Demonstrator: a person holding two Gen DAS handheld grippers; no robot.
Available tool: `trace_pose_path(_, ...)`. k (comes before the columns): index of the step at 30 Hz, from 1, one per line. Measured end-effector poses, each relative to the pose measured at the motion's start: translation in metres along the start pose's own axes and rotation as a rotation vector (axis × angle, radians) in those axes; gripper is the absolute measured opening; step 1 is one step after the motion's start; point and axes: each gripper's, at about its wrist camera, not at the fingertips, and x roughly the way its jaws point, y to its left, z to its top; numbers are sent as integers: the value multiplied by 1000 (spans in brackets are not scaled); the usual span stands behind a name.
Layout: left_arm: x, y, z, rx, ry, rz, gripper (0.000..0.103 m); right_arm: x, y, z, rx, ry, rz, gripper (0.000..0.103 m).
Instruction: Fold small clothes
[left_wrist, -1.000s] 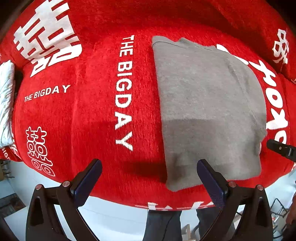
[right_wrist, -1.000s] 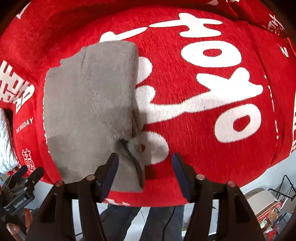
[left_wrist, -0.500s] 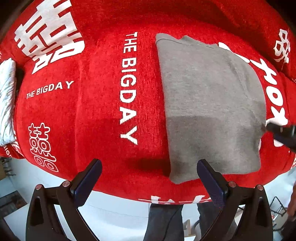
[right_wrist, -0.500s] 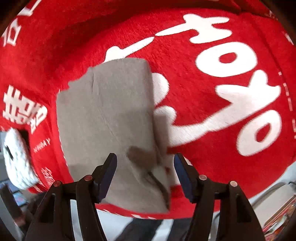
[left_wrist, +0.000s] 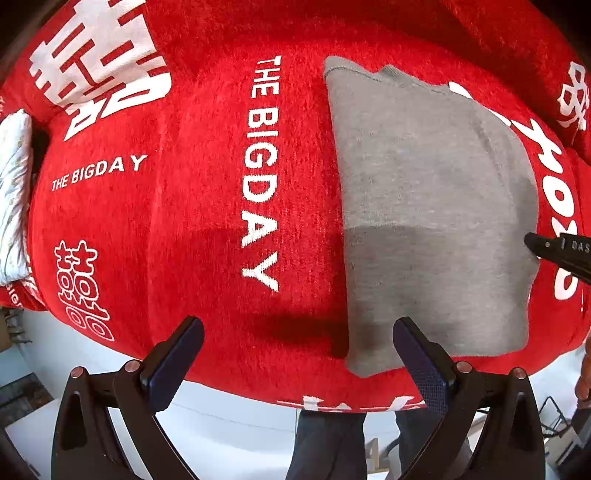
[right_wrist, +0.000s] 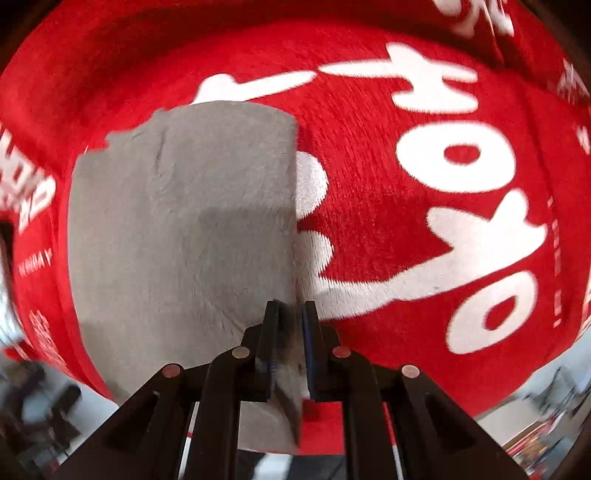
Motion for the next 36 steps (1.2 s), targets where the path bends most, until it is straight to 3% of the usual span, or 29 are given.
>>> trace_pose_path(4, 9, 3, -1, 0, 4, 4, 102, -13, -4, -28, 13, 16, 120, 20)
trace_pose_path(6, 17, 5, -2, -10, 8, -28, 102, -9, -8, -40, 33, 52, 161, 56)
trace_pose_path(8, 28, 4, -5, -5, 20, -52, 102, 1, -10, -53, 51, 85, 186, 56)
trace_pose_path(9, 34, 2, -6, 3, 30, -54, 102, 8, -10, -59, 53, 105, 174, 51)
trace_pose_path(10, 40, 1, -8, 12, 39, -52, 102, 13, -12, -63, 54, 115, 173, 43)
trace_pose_path(11, 48, -1, -9, 21, 50, -47, 102, 21, -11, -65, 52, 127, 165, 23)
trace_pose_path(12, 57, -3, -11, 28, 59, -43, 102, 27, -11, -66, 47, 138, 141, 21)
trace_pose_path(20, 72, -3, -15, 66, 26, -69, 103, 31, 5, -77, -87, 77, 42, 23)
trace_pose_path(25, 66, -1, -17, 76, 13, -72, 103, 24, -5, -82, 3, 88, 99, 24)
trace_pose_path(31, 56, -1, -21, 90, 6, -50, 102, 8, 4, -83, 13, 72, 82, 27)
trace_pose_path(36, 47, -5, -18, 84, 5, -47, 102, -12, -13, -87, 47, 47, 86, 27)
